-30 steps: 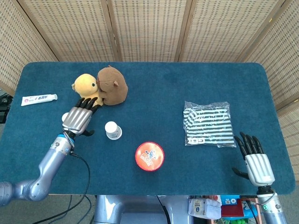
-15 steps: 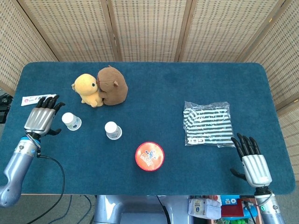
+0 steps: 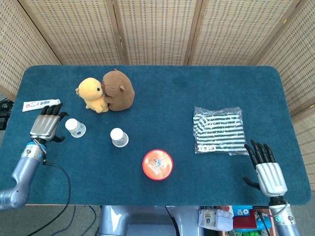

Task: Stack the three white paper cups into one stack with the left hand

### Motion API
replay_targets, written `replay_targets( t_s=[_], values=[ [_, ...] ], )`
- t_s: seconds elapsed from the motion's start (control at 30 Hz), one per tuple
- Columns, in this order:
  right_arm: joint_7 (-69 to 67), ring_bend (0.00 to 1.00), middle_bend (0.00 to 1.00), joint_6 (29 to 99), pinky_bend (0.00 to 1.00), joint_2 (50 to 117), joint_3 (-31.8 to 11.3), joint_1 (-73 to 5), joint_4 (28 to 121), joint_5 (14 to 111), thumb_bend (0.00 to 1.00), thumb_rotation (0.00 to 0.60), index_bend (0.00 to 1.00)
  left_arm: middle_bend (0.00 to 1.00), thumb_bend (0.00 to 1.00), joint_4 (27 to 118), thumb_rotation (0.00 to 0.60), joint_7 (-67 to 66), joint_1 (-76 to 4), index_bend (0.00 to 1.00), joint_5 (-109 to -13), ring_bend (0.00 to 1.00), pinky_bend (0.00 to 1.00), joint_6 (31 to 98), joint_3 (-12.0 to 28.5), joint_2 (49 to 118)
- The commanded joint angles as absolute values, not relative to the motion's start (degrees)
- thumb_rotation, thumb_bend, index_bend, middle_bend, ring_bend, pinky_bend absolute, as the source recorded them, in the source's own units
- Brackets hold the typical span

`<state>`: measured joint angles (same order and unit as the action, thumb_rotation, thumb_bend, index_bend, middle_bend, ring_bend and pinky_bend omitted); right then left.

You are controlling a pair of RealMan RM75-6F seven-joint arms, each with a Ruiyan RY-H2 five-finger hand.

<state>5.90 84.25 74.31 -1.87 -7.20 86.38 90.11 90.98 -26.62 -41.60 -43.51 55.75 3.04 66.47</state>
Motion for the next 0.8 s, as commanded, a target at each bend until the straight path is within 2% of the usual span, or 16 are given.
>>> replay_targets(
  t_s=[0.03, 0.8],
  values=[
    [5.84, 0.0, 0.0, 84.2, 0.0, 74.31, -1.86, -7.19, 86.36, 90.08, 0.0, 0.6, 0.0, 0.0, 0.24, 89.76, 0.6, -27.65, -42.34, 0.24, -42.26, 0.0, 0.0, 55.3, 3.79, 67.25],
    [5.85, 0.0, 0.0, 84.36, 0.0, 74.17, -1.82, -7.17, 86.58, 90.26, 0.0, 0.6, 0.0, 0.0, 0.24, 81.5, 0.6, -32.05, -44.79, 0.24, -34.34, 0.0, 0.0, 51.22, 4.2, 73.23]
  ],
)
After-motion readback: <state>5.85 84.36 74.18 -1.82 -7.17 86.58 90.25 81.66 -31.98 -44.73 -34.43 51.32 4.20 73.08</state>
